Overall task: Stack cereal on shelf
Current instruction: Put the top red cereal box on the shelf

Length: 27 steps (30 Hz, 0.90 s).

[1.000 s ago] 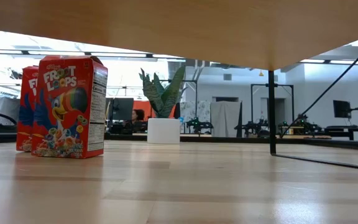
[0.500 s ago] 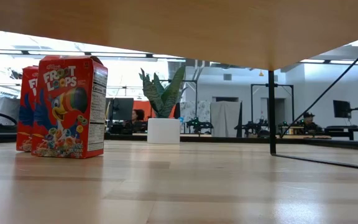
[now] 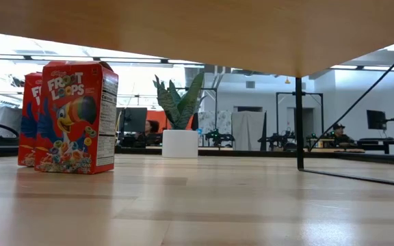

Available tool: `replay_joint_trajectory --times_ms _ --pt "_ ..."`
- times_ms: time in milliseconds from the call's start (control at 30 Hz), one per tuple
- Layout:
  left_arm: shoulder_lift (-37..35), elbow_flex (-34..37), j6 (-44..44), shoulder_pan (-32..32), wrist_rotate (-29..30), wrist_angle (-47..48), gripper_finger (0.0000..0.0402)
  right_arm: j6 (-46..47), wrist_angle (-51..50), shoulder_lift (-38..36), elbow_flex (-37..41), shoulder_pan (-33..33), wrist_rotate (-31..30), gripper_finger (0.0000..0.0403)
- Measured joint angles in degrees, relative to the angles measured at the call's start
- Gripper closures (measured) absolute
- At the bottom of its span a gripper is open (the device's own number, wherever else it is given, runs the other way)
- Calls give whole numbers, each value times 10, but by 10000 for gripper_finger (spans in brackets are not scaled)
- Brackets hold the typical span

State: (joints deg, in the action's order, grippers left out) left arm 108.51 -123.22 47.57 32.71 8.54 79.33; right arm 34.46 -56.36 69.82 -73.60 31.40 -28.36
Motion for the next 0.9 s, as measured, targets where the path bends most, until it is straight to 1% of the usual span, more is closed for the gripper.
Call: replay_joint_trajectory --times_ms 67,267,567,900 --pt "6 0 -4 1 -12 -4 399 0 0 0 0 0 0 245" --pt "10 0 15 5 -13 -13 401 0 0 0 0 0 0 251" --pt "13 0 31 11 -22 -55 401 0 0 0 0 0 0 259" --pt "13 0 40 10 -23 -73 401 -1 0 0 0 0 0 249"
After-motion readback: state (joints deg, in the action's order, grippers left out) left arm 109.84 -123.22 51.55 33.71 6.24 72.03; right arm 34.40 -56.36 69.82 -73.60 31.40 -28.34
